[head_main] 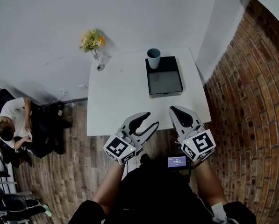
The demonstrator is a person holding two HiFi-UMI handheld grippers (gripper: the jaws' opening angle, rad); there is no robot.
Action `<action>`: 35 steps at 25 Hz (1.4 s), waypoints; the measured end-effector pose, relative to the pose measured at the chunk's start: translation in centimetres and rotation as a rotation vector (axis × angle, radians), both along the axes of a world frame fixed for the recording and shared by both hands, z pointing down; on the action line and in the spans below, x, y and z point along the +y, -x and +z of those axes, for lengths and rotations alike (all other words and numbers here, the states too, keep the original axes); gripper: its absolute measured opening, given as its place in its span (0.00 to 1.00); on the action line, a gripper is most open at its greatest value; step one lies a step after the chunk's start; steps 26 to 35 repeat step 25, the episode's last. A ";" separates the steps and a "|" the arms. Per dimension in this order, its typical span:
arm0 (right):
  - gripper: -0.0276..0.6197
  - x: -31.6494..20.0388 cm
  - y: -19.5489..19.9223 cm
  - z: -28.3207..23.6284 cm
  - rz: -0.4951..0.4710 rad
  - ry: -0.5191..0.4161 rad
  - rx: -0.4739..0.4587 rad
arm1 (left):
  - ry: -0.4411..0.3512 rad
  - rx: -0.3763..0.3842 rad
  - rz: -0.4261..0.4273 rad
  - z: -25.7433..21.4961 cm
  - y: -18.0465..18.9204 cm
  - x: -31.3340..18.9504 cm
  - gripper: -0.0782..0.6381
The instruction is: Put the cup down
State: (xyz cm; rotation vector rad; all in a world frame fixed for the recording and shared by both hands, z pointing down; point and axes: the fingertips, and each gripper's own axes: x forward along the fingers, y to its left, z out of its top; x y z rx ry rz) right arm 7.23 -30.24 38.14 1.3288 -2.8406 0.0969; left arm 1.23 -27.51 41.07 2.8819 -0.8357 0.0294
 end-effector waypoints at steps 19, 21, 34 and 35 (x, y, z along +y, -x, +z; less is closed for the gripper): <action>0.06 0.0 -0.2 -0.1 0.007 -0.003 -0.001 | -0.003 -0.003 0.006 -0.2 -0.3 0.2 0.37; 0.06 0.1 -0.2 -0.2 0.007 -0.005 0.000 | 0.000 -0.004 0.004 -0.2 -0.3 0.2 0.37; 0.06 0.2 -0.3 -0.1 0.007 -0.006 0.006 | -0.003 -0.001 0.004 -0.3 -0.4 0.3 0.37; 0.06 0.2 -0.3 -0.1 0.007 -0.006 0.006 | -0.003 -0.001 0.004 -0.3 -0.4 0.3 0.37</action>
